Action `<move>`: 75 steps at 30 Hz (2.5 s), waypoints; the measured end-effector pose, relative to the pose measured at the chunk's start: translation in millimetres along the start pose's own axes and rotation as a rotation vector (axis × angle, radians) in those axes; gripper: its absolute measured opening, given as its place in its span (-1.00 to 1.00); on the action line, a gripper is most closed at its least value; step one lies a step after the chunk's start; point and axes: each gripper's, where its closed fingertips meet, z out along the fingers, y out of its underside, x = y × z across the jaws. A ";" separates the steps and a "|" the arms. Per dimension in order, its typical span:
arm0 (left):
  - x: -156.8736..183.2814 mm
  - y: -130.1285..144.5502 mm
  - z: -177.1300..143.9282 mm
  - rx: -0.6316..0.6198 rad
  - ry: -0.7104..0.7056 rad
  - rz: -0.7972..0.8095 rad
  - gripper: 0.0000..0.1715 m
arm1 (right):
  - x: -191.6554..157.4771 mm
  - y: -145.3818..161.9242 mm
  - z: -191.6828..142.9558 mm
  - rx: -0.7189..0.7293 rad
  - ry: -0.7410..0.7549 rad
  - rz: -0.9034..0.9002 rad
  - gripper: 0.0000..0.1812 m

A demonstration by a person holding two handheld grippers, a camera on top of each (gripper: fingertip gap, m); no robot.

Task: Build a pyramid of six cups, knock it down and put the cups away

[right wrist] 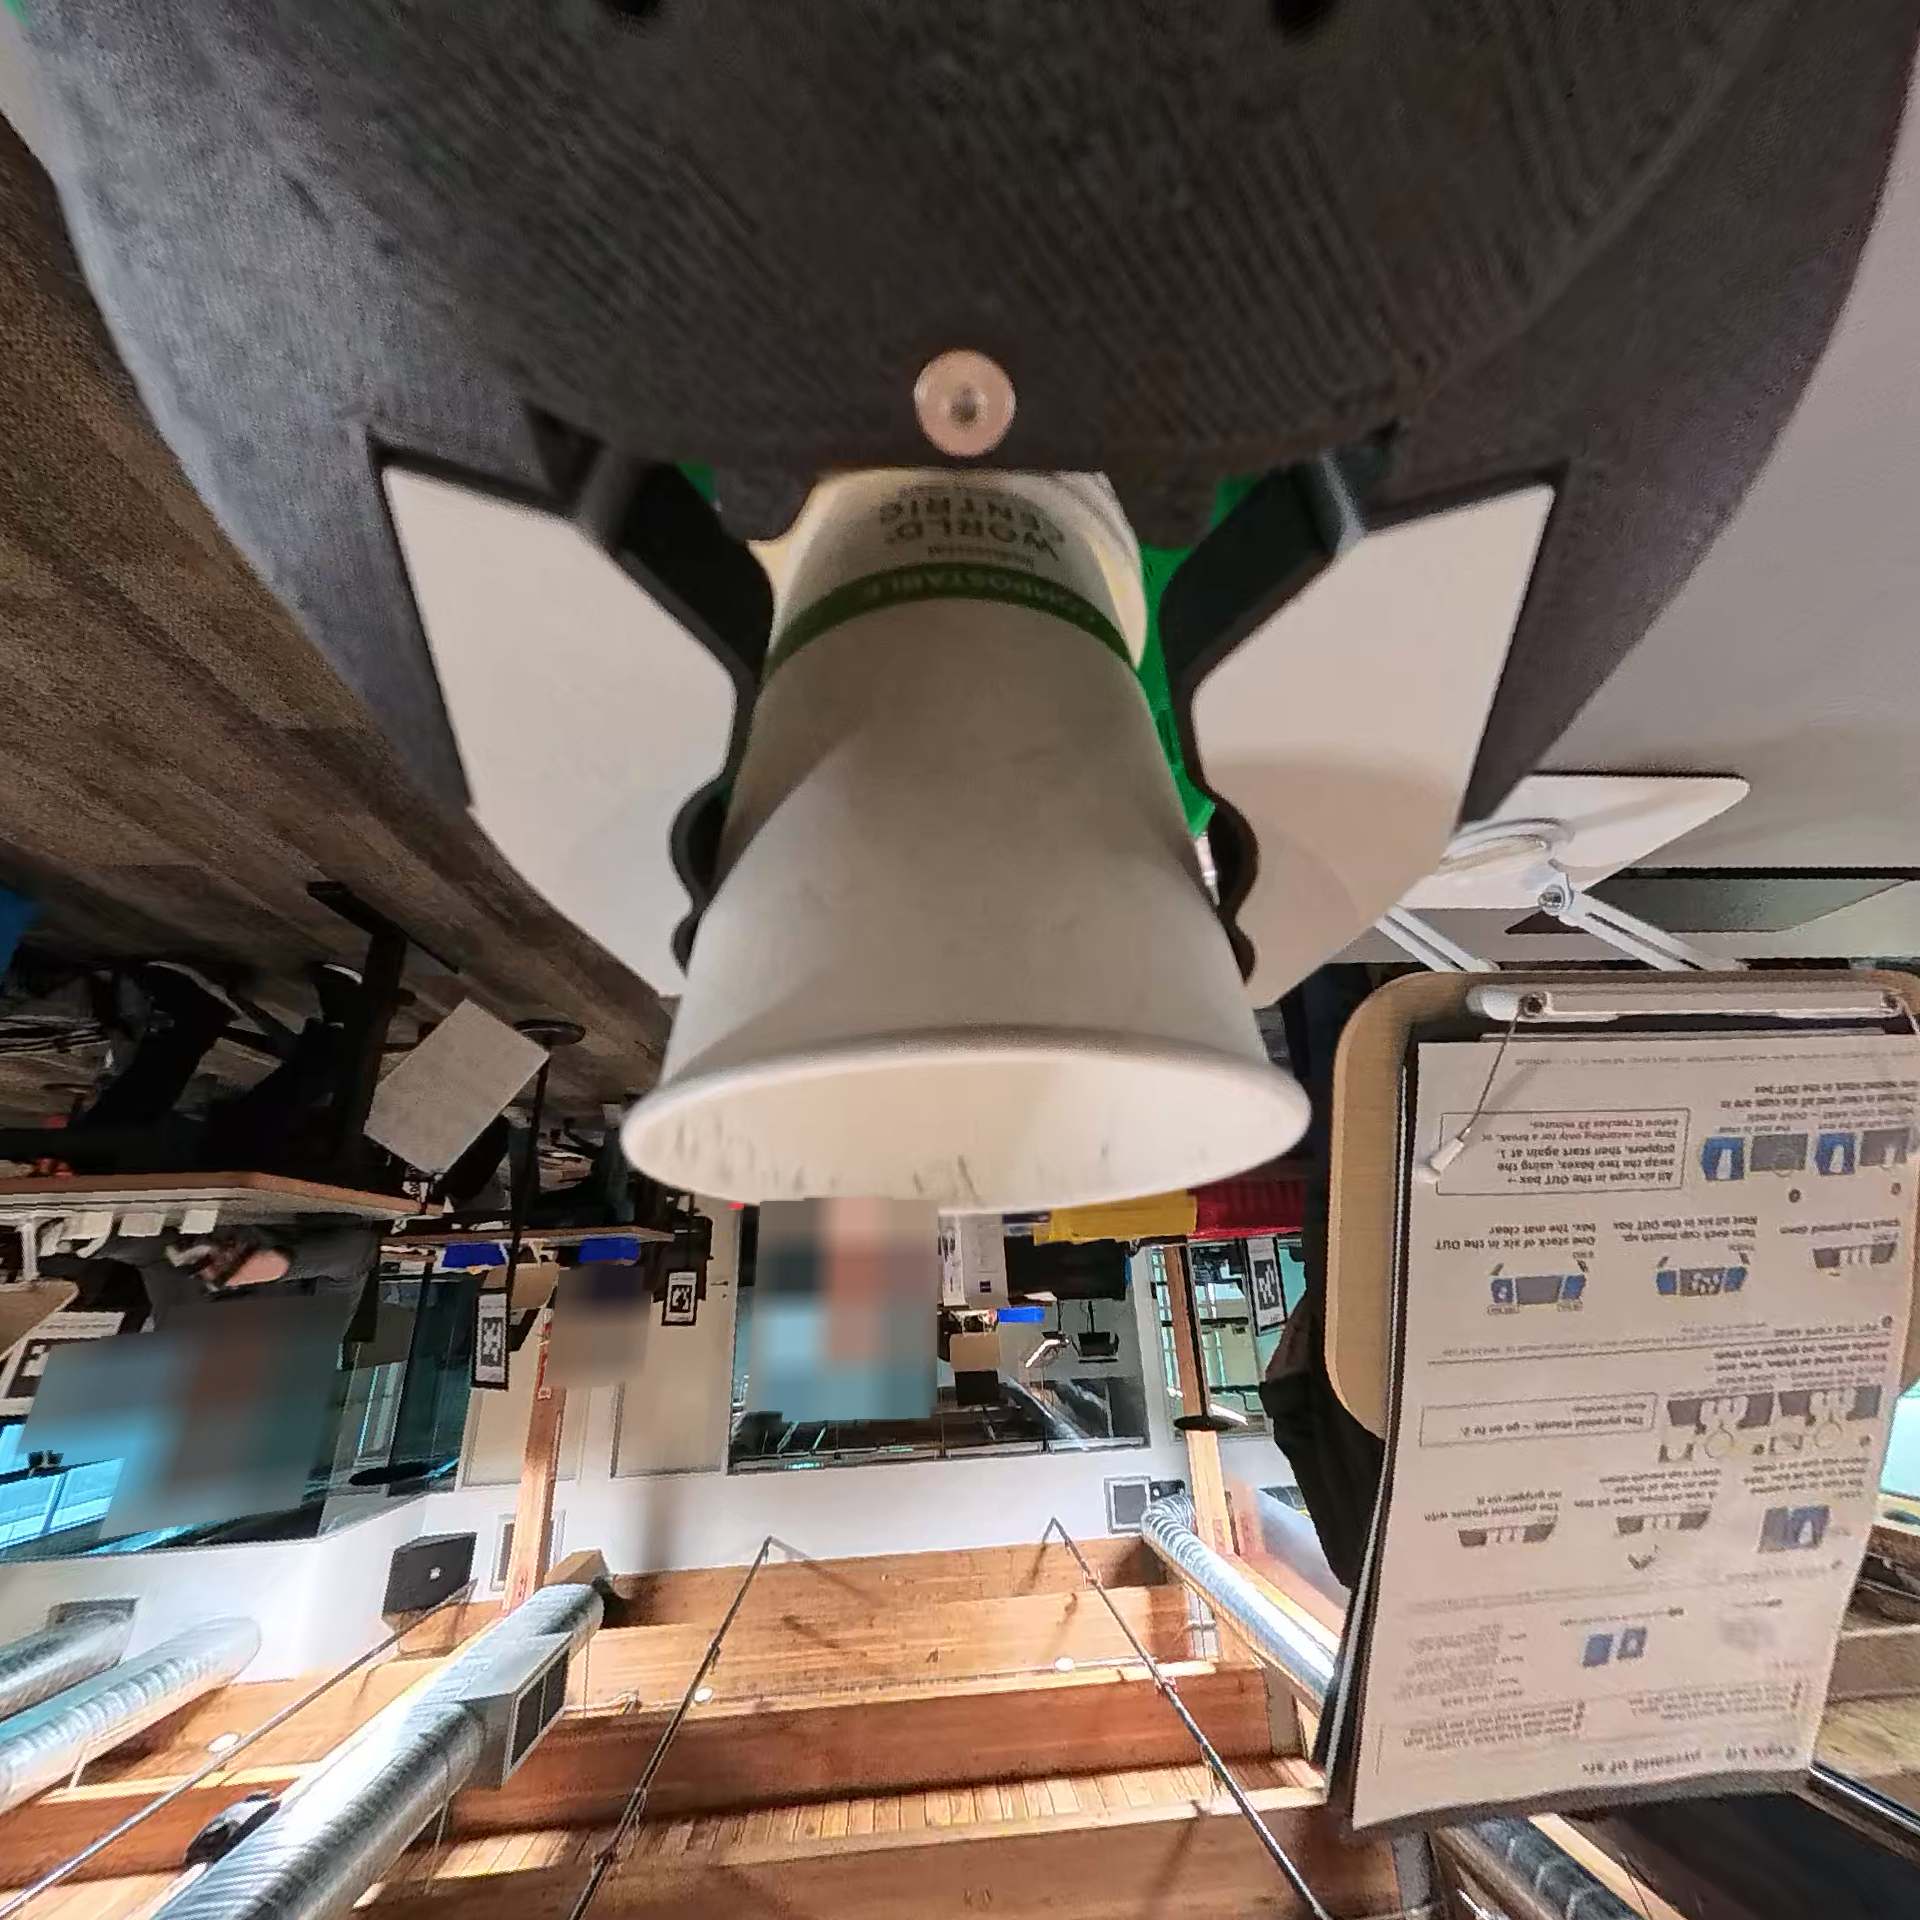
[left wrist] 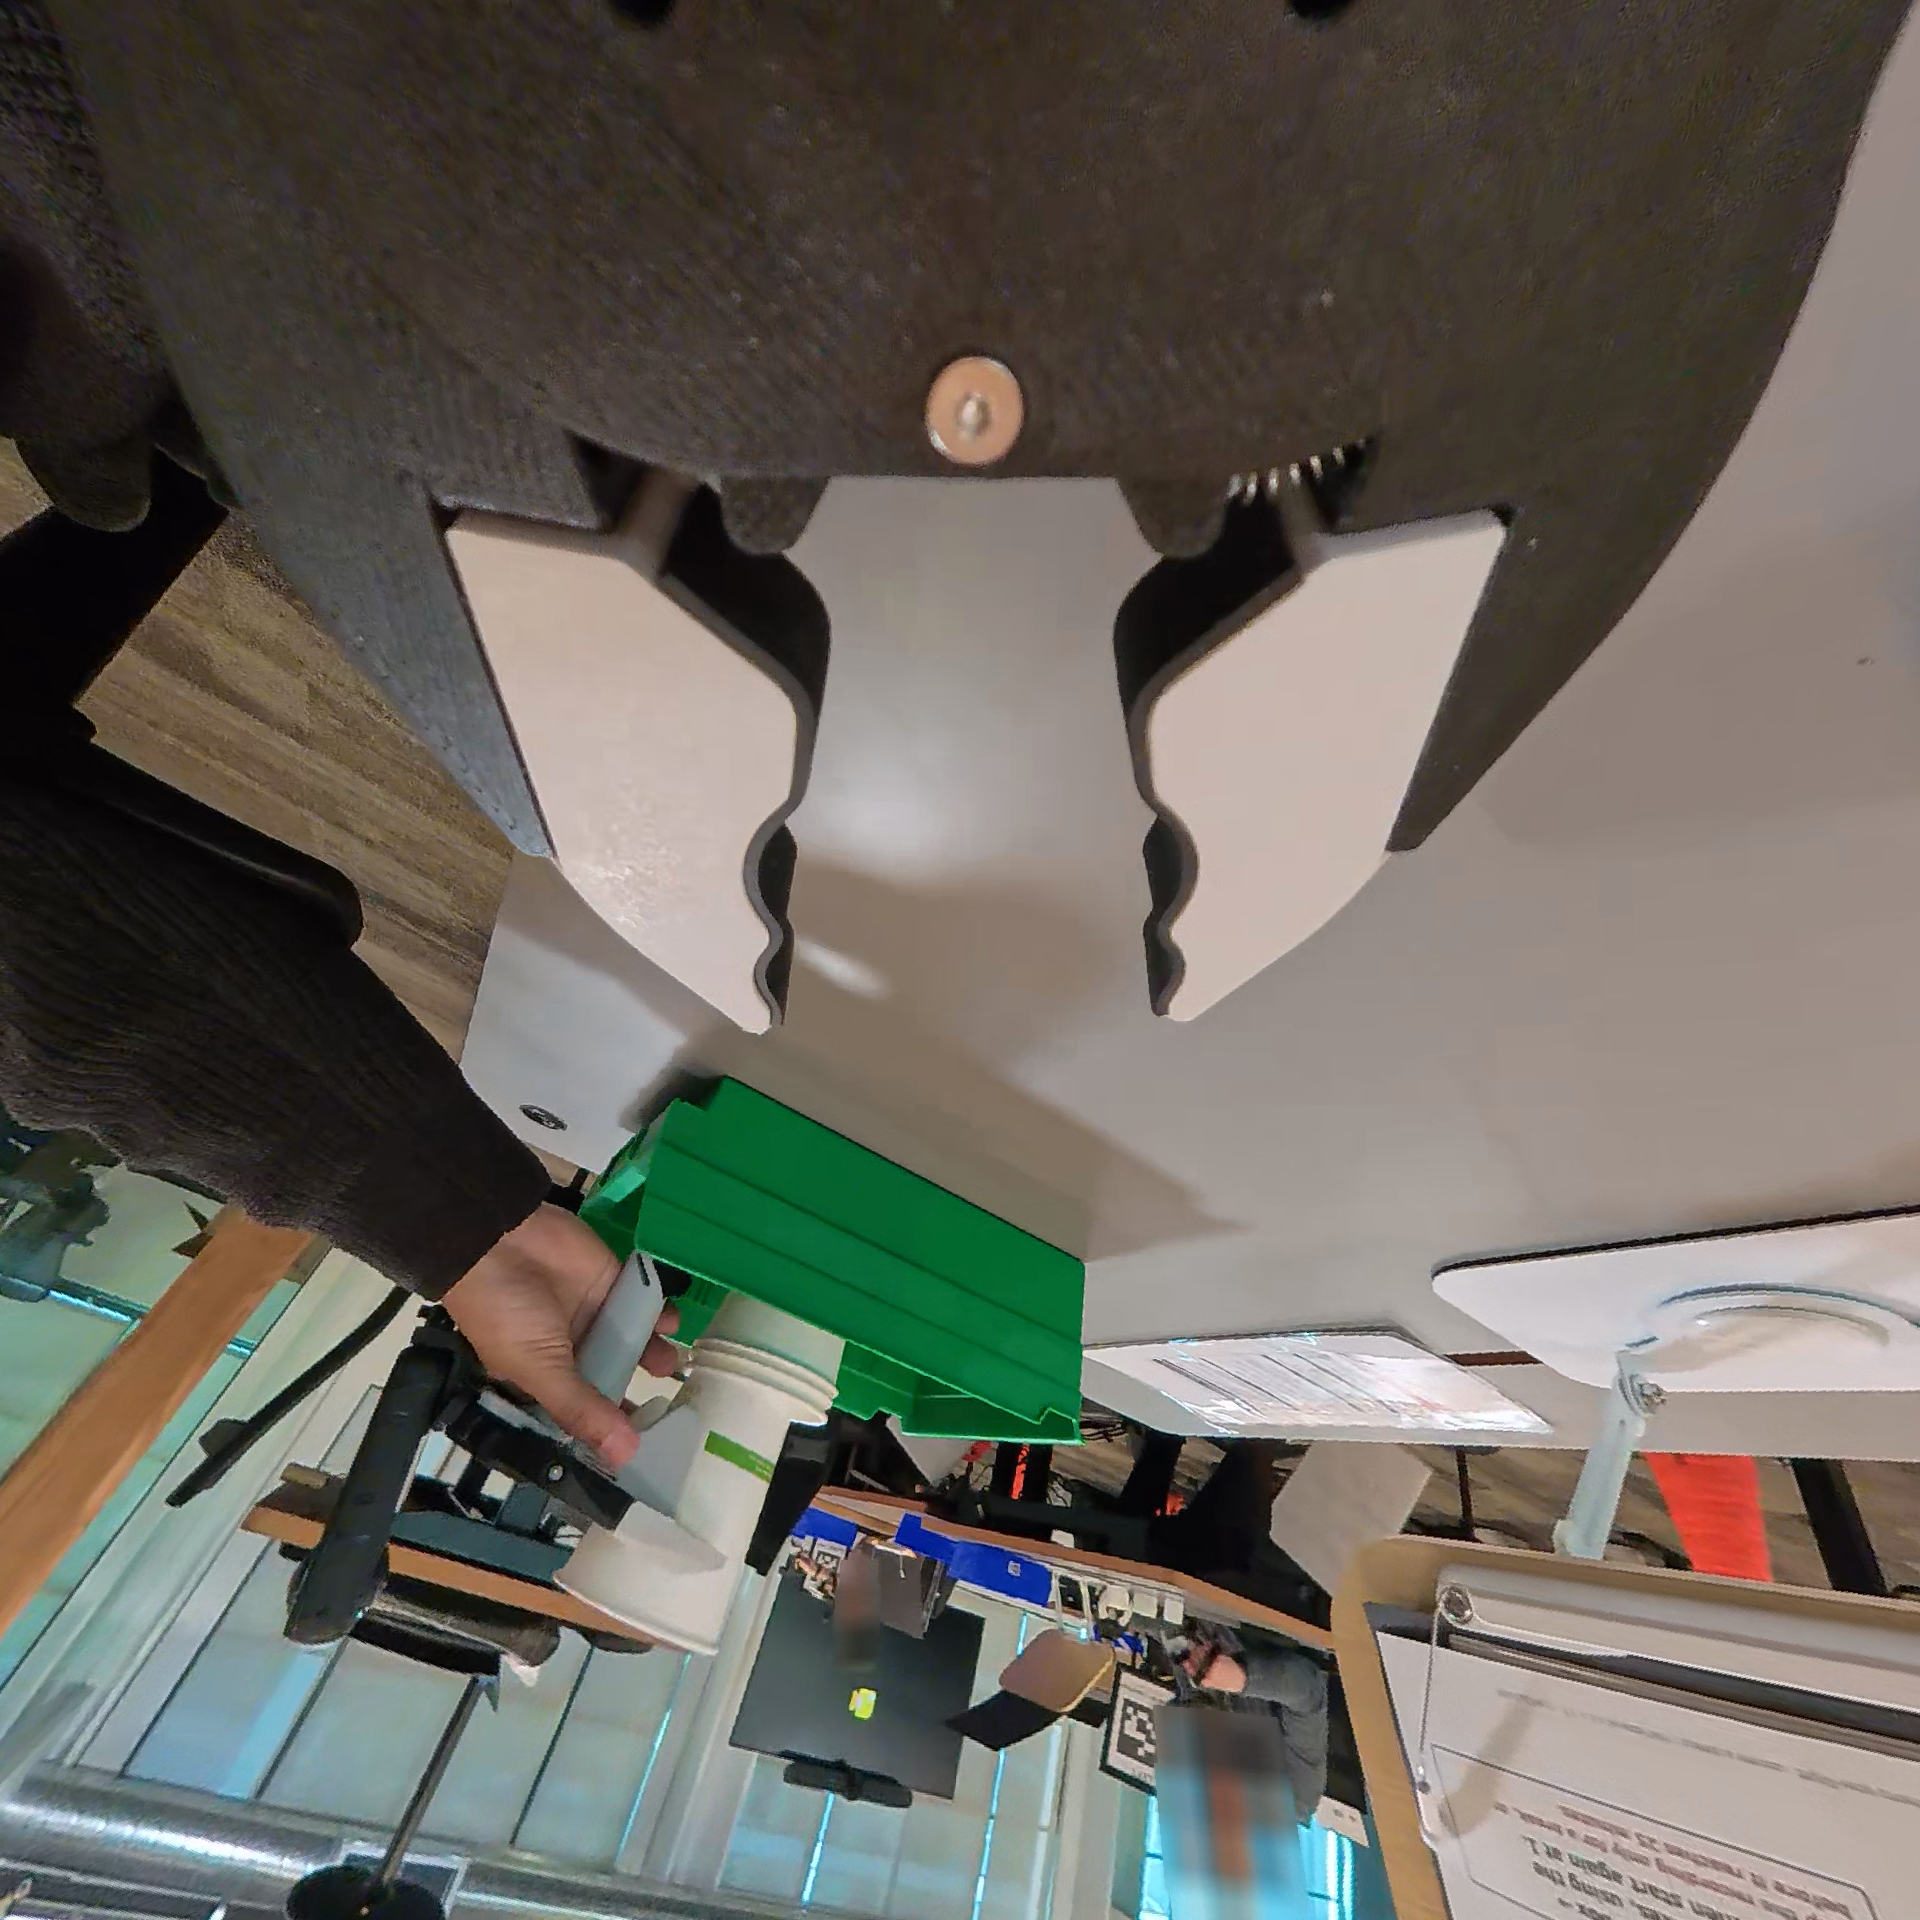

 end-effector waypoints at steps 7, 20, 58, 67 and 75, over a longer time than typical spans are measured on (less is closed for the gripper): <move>1.1 3.8 3.2 -0.018 0.002 0.009 -0.22 | 10.9 0.2 -3.8 0.002 0.045 0.021 0.30; -35.5 -21.8 -5.7 0.081 -0.197 0.018 -0.21 | -81.7 -104.6 -30.2 0.146 -0.195 -0.086 -0.38; -136.5 -137.8 -112.8 0.585 -0.610 0.095 -0.11 | -268.4 24.0 -50.0 -0.132 -0.494 -0.138 0.09; -50.2 -171.9 -84.0 0.762 0.209 -0.545 -0.12 | -339.7 16.1 -77.6 -0.031 -0.676 -0.152 -0.07; -2.4 -127.6 -22.4 0.583 0.375 -0.718 -0.12 | -370.2 -12.2 -111.6 0.147 -0.845 -0.221 -0.46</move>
